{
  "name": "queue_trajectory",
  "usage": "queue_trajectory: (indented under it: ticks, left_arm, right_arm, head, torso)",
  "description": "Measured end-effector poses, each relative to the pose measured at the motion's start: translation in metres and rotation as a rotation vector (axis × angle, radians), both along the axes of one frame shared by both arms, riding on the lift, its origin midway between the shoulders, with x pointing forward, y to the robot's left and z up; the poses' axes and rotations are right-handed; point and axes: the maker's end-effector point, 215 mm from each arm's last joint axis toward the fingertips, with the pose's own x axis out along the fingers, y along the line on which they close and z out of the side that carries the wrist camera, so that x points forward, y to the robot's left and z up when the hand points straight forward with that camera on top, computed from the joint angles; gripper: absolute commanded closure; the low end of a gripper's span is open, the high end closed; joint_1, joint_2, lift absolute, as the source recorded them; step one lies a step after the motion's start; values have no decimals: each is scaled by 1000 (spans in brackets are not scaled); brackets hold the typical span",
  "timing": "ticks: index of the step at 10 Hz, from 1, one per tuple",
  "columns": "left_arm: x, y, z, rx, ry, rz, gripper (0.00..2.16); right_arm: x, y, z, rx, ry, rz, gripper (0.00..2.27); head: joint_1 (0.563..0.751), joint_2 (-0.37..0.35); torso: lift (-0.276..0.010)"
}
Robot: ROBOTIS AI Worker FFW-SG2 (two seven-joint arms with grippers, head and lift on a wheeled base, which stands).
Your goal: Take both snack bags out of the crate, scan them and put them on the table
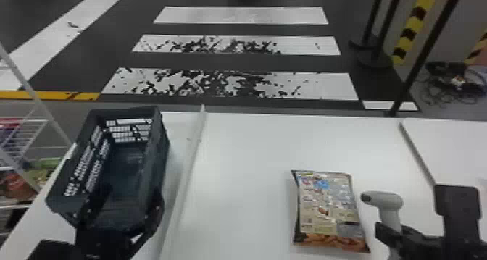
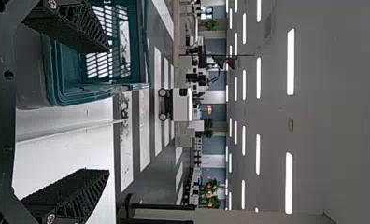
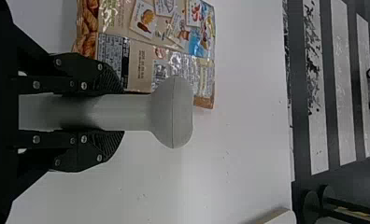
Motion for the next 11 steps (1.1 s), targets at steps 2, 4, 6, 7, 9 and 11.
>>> queue_trajectory:
  ticks: [2,4,6,7,9,11]
  left_arm:
    - [0,1,-1,-1,1,1,73]
    - [0,3,-3,0,5,3,73]
    - [0,3,-4,1,6,4,73]
    - [-1,3,-4,0,7,5,73]
    - [-1,4,-5,0,8,6,73]
    - [-1,4,-5,0,9,6,73]
  right_arm:
    - [11,-28,1,-38,-38,-20,2246]
    - [24,-54,-4,-78,-80,-34,2246]
    - [28,-70,-13,-104,-85,-40,2246]
    - [29,-77,-19,-117,-75,-42,2246]
    - [30,-90,-31,-138,-46,-46,2246]
    - [30,-99,-41,-148,-23,-48,2246]
  head:
    - [695,-21]
    - [695,-52]
    - [695,-79]
    - [695,-90]
    - [695,-107]
    - [695,-121]
  torso:
    - [-92]
    - [-92]
    - [-92]
    - [-92]
    - [-92]
    - [-92]
